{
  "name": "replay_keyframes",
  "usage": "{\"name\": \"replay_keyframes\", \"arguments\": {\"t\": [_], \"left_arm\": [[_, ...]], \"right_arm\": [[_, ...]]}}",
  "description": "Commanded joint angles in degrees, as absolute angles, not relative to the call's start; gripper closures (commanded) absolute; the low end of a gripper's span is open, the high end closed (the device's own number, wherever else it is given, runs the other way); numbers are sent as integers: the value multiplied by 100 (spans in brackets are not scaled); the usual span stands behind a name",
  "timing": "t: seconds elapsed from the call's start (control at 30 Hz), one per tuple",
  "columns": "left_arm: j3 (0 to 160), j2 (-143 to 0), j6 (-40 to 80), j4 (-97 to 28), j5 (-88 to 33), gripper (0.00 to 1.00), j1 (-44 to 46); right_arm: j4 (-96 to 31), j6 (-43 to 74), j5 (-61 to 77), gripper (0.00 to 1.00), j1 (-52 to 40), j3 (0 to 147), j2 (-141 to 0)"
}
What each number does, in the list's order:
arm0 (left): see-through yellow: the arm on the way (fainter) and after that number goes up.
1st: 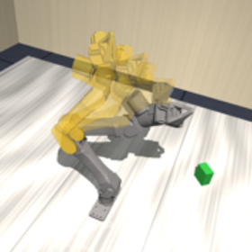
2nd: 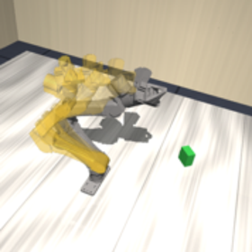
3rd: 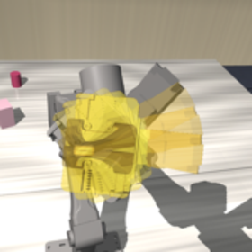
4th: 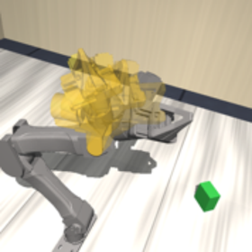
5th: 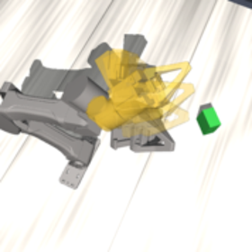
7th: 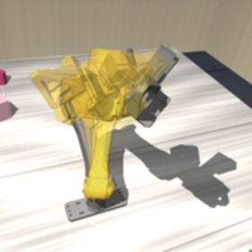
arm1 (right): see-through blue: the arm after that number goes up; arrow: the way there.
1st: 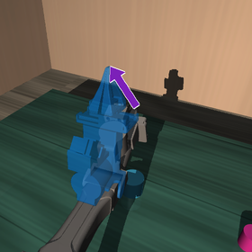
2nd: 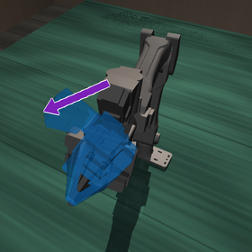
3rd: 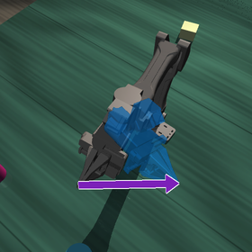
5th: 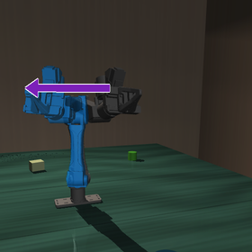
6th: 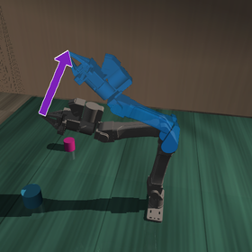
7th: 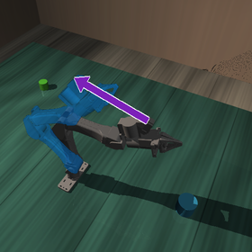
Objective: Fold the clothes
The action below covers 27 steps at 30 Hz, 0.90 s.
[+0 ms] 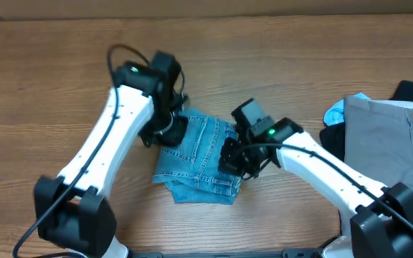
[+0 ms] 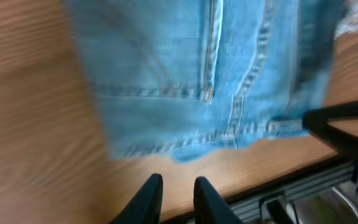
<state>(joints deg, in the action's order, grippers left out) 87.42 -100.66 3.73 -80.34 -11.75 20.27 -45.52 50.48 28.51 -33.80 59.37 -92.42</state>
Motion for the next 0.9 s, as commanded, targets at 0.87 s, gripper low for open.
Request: {"name": "replay_keyframes", "arguments": {"t": [0.87], "left_arm": [[7450,-9887,698,-7247,-1365,76,1693]], "right_arm": [[-4270,4792,3120,96,-2602,5588,-8976]]}}
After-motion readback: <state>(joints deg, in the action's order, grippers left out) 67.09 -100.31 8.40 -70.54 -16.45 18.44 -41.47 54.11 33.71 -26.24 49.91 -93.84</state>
